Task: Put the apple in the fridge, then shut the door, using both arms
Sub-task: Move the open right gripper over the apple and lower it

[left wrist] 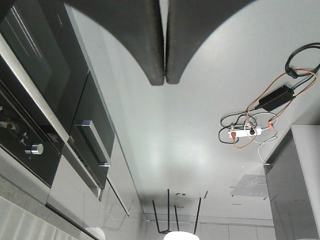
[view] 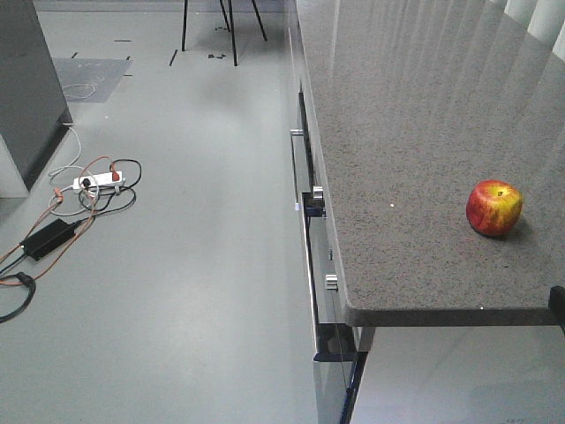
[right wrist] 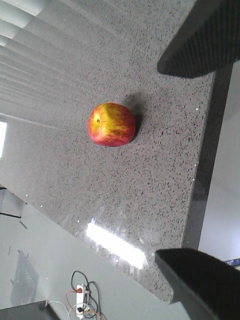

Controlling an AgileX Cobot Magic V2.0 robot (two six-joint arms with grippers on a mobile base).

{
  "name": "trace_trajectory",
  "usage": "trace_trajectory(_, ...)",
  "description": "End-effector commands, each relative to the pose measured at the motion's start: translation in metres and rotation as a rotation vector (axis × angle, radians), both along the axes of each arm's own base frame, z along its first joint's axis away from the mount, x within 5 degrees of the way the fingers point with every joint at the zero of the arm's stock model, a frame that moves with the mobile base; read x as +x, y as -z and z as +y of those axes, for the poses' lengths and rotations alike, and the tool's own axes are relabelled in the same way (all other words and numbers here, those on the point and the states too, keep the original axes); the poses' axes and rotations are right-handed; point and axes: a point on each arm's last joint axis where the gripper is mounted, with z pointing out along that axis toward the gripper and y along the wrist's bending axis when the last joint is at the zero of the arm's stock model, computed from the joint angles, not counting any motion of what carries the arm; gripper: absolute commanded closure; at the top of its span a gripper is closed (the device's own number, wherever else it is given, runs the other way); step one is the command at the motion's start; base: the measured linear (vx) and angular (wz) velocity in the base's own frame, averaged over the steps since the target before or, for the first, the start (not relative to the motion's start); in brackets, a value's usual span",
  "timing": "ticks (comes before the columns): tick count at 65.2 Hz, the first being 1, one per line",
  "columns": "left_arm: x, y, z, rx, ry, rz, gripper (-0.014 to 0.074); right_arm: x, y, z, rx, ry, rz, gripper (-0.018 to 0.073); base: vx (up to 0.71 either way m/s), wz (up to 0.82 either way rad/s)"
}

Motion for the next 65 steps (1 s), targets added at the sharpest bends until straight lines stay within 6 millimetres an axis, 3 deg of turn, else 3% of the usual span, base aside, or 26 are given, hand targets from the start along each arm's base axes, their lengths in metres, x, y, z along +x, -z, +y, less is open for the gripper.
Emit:
trace_trajectory(1, 0.001, 0.0, -0.001, -0.01, 0.006, -0.067, 0.0601, 0.003, -0.015, 0.001, 0.002, -0.009, -0.075, -0.0135, 0.0, 0.0)
trace_trajectory(13, 0.001, 0.0, -0.001, -0.01, 0.006, -0.067, 0.0601, 0.008, -0.014, 0.003, 0.116, 0.013, -0.038, -0.0106, 0.0, 0.0)
trace_trajectory(24, 0.001, 0.0, -0.001, -0.01, 0.006, -0.067, 0.0601, 0.033, -0.036, 0.006, 0.18, 0.042, -0.015, -0.0092, 0.0, 0.0)
trace_trajectory(31, 0.001, 0.0, -0.001, -0.01, 0.006, -0.067, 0.0601, 0.06, -0.06, 0.007, 0.107, 0.046, -0.021, -0.009, 0.0, 0.0)
trace_trajectory(44, 0.001, 0.0, -0.001, -0.01, 0.006, -0.067, 0.0601, 0.129, -0.095, 0.009, -0.003, 0.094, 0.07, -0.0084, 0.0, 0.0)
trace_trajectory(57, 0.001, 0.0, -0.001, -0.01, 0.006, -0.067, 0.0601, 0.195, -0.113, 0.013, -0.004, 0.162, 0.175, -0.0071, 0.0, 0.0)
trace_trajectory(65, 0.001, 0.0, -0.001, -0.01, 0.006, -0.067, 0.0601, 0.227, -0.114, 0.015, -0.023, 0.195, 0.254, -0.0068, 0.0, 0.0)
